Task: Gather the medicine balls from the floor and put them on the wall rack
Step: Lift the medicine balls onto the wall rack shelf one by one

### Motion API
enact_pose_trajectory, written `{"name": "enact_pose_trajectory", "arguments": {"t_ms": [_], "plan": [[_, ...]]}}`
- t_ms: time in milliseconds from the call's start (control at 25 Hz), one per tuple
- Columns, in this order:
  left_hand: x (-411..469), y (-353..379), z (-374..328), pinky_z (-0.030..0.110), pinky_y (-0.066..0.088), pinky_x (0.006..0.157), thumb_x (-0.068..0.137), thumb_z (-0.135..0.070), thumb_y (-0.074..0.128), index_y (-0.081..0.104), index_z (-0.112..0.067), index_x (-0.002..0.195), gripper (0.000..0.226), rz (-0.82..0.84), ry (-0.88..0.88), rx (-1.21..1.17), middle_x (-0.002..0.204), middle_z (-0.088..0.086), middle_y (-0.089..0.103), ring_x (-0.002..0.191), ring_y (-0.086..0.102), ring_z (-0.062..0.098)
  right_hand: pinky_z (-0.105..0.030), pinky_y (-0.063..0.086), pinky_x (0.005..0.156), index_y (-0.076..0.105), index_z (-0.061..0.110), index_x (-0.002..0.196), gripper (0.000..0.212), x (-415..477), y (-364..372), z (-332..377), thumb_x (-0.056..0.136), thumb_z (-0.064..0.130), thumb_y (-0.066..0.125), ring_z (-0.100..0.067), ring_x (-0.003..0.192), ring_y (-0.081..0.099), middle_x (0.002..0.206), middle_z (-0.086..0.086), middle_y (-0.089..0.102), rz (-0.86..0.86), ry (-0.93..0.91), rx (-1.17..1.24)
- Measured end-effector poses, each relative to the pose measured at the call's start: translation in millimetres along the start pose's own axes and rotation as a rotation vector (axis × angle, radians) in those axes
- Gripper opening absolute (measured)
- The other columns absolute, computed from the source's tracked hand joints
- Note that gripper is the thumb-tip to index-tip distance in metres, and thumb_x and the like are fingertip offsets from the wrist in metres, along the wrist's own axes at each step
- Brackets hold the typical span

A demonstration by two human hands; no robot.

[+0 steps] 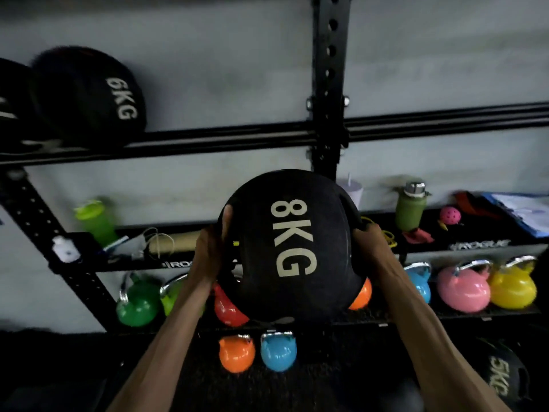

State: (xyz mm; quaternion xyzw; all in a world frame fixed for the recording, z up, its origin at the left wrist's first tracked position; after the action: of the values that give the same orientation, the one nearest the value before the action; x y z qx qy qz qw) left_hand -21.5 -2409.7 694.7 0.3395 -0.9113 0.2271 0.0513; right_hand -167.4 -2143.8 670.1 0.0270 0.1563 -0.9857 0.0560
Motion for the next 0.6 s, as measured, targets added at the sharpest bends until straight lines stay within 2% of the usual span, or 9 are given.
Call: {"name": "enact_pose_trajectory", "arguments": {"t_ms": [80,120,200,320,440,480,520,560,600], "plan": [[9,-31,-17,0.03,0.043,0.052,0.092,-0.071,0.026,0.056,0.006,0.066,0.087,-0.077,0.044,0.061,0.055,0.016,0.058,0.047,0.054,0.023,-0.017,0.037,0.037,0.059,-0.003,0.096,0.01,-12,12,41,0.094,-0.001,0.05,-0.016,0.052,0.044,0.075,-0.018,0.054,0.03,-0.082,0.061],[14,-46,-23,0.026,0.041,0.049,0.095,-0.067,0.026,0.055,0.004,0.063,0.083,-0.117,0.042,0.092,0.058,0.017,0.058,0.05,0.055,0.022,-0.015,0.035,0.034,0.056,0.0,0.095,0.008,-21,19,61,0.094,-0.003,0.049,-0.017,0.051,0.044,0.072,-0.016,0.052,0.064,-0.106,0.086],[23,-84,-38,0.026,0.04,0.05,0.099,-0.063,0.025,0.06,0.002,0.067,0.08,-0.202,0.058,0.107,0.062,0.016,0.061,0.06,0.06,0.026,-0.012,0.03,0.028,0.057,-0.003,0.1,0.009,-37,34,99,0.096,-0.001,0.049,-0.021,0.052,0.044,0.065,-0.012,0.048,0.1,-0.163,0.076],[41,-124,-54,0.018,0.037,0.038,0.099,-0.061,0.027,0.059,0.005,0.071,0.078,-0.277,0.073,0.084,0.06,0.014,0.057,0.052,0.057,0.023,-0.014,0.03,0.031,0.06,-0.011,0.112,0.024,-40,53,146,0.097,0.005,0.051,-0.034,0.06,0.055,0.082,-0.022,0.062,0.136,-0.234,0.097],[67,-155,-66,0.018,0.038,0.036,0.099,-0.06,0.029,0.062,0.008,0.079,0.079,-0.33,0.108,0.085,0.064,0.019,0.06,0.045,0.059,0.015,-0.013,0.032,0.032,0.059,-0.002,0.083,0.016,-22,79,186,0.095,0.002,0.05,-0.022,0.054,0.046,0.076,-0.019,0.054,0.185,-0.28,0.102],[78,-166,-72,0.02,0.041,0.038,0.099,-0.059,0.029,0.065,0.007,0.084,0.077,-0.353,0.134,0.097,0.068,0.023,0.064,0.052,0.063,0.019,-0.014,0.034,0.033,0.058,-0.002,0.079,0.018,-14,89,200,0.095,0.002,0.05,-0.023,0.055,0.048,0.075,-0.023,0.056,0.207,-0.296,0.093],[90,-175,-75,0.02,0.043,0.038,0.099,-0.059,0.029,0.067,0.006,0.086,0.076,-0.376,0.147,0.091,0.072,0.027,0.066,0.057,0.065,0.025,-0.015,0.035,0.035,0.06,-0.006,0.084,0.017,-4,100,213,0.095,0.001,0.05,-0.026,0.059,0.053,0.077,-0.017,0.056,0.226,-0.316,0.093],[102,-182,-77,0.018,0.043,0.037,0.098,-0.06,0.03,0.068,0.005,0.086,0.077,-0.395,0.157,0.069,0.074,0.03,0.067,0.06,0.066,0.031,-0.016,0.036,0.036,0.06,-0.011,0.093,0.016,5,109,227,0.096,0.001,0.049,-0.016,0.068,0.033,0.083,-0.041,0.057,0.239,-0.331,0.091],[115,-189,-78,0.018,0.044,0.037,0.094,-0.064,0.029,0.068,0.005,0.084,0.079,-0.417,0.156,0.057,0.075,0.031,0.067,0.061,0.066,0.034,-0.017,0.036,0.037,0.058,-0.012,0.097,0.017,16,119,242,0.096,0.001,0.048,-0.043,0.092,0.059,0.113,-0.04,0.046,0.258,-0.35,0.075]]}}
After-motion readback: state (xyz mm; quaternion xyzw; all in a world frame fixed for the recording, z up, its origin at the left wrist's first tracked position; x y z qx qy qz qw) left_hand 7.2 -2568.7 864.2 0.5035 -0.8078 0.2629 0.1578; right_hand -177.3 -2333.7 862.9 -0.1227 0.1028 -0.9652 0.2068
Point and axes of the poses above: each hand's wrist, its own x-axis towards the middle knuckle, its own y-axis out of the palm, z = x × y, the point moved 7 cm from there along x, towards the middle knuckle
